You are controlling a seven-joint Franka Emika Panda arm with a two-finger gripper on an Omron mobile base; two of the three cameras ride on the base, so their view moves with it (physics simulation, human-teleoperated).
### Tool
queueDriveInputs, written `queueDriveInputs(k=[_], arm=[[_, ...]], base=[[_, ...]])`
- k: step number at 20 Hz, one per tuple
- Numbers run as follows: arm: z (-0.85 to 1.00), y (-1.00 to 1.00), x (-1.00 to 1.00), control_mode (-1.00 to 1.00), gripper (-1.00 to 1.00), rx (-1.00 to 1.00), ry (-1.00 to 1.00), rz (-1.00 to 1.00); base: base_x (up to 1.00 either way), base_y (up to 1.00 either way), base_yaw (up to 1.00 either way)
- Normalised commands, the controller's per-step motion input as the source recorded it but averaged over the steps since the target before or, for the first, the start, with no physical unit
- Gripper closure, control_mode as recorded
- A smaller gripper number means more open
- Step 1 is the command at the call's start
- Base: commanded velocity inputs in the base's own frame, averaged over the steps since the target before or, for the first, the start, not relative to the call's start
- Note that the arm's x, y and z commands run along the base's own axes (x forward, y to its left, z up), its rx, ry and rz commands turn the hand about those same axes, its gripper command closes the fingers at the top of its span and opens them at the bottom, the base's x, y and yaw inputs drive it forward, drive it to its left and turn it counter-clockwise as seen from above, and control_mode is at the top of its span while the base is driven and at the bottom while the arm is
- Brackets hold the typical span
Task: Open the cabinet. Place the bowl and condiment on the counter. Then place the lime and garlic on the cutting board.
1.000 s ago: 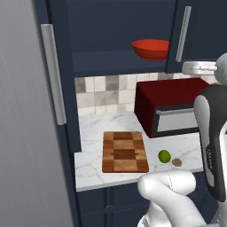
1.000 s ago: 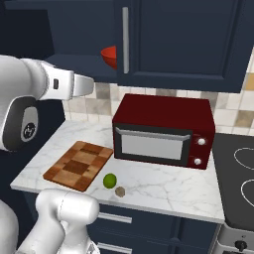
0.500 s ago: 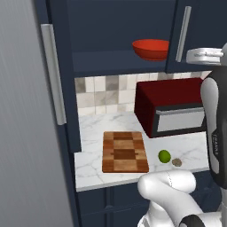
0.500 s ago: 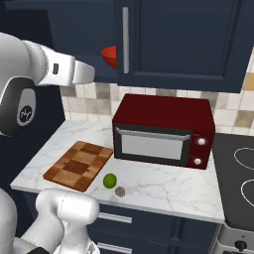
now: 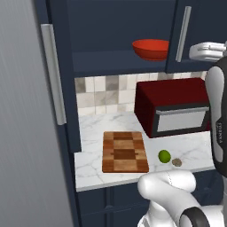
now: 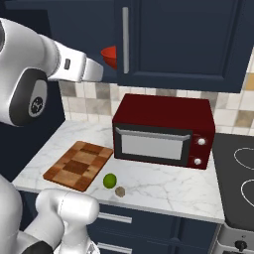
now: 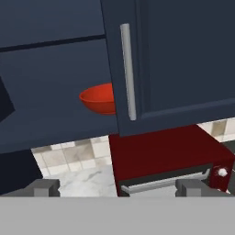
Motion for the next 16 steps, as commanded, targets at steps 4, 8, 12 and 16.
queueDriveInputs(k=[4,8,12,16], arm=[[0.00,-0.13,0.26,-1.00,-1.00,0.03,0.07,0.00],[0.00,-0.17,0.30,-1.00,-1.00,0.04,0.03,0.00],[0.00,-0.12,0.36,-1.00,-1.00,0.02,0.01,0.00],[0.00,-0.11,0.37,-1.00,-1.00,0.01,0.00,0.00]], base=[[0.00,0.00,0.00],[0.00,0.00,0.00],[0.00,0.00,0.00],[0.00,0.00,0.00]])
